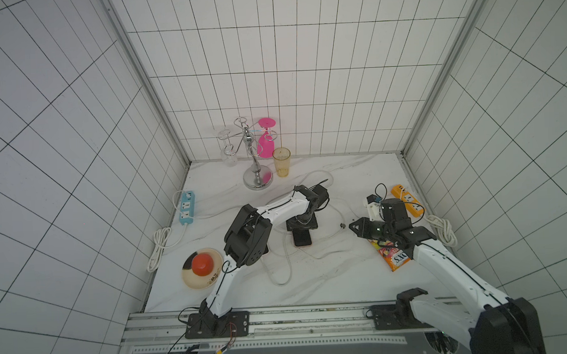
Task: Plug the charging cable into the phone
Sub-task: Pick up the phone at the center of the board.
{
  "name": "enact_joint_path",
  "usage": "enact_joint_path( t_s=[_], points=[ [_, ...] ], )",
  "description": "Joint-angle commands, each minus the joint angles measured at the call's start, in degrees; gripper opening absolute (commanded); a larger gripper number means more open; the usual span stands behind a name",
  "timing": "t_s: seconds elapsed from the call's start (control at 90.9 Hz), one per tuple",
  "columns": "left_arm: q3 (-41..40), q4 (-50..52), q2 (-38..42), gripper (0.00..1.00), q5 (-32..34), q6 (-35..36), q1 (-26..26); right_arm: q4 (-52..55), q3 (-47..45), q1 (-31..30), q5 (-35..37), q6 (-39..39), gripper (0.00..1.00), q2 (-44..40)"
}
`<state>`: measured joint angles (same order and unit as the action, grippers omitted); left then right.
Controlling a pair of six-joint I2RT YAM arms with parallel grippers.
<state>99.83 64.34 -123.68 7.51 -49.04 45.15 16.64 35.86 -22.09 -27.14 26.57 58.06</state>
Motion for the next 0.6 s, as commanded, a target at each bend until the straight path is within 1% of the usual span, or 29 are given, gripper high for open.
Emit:
enact_joint_path(
  t_s=[0.0, 0.088, 0.264, 0.396, 0.594],
  points=[
    [-3.1, -9.8, 12.4, 0.33, -4.3, -0.3, -1.7, -7.2, 0.0, -4.1, -6.2, 0.1, 0.00, -3.8],
    [-4.8, -12.4, 18.4, 0.32, -4.6, -0.7, -2.6, -9.3, 0.2, -7.6, -8.3, -0.2, 0.00, -5.9],
    [-5.4, -12.6, 25.2, 0.30, -3.6, -1.0, -3.0, -9.7, 1.8, -12.4, -12.0, -0.7, 0.00, -7.3],
    [-7.5, -14.9, 28.2, 0.29, -4.7, -2.4, -3.0, -6.8, 4.7, -16.3, -12.5, -2.7, 0.00, -4.5],
    [-9.0, -17.1, 30.5, 0.29, -6.5, -3.5, -2.7, -6.6, 6.7, -19.9, -11.9, -3.7, 0.00, -0.4]
  ],
)
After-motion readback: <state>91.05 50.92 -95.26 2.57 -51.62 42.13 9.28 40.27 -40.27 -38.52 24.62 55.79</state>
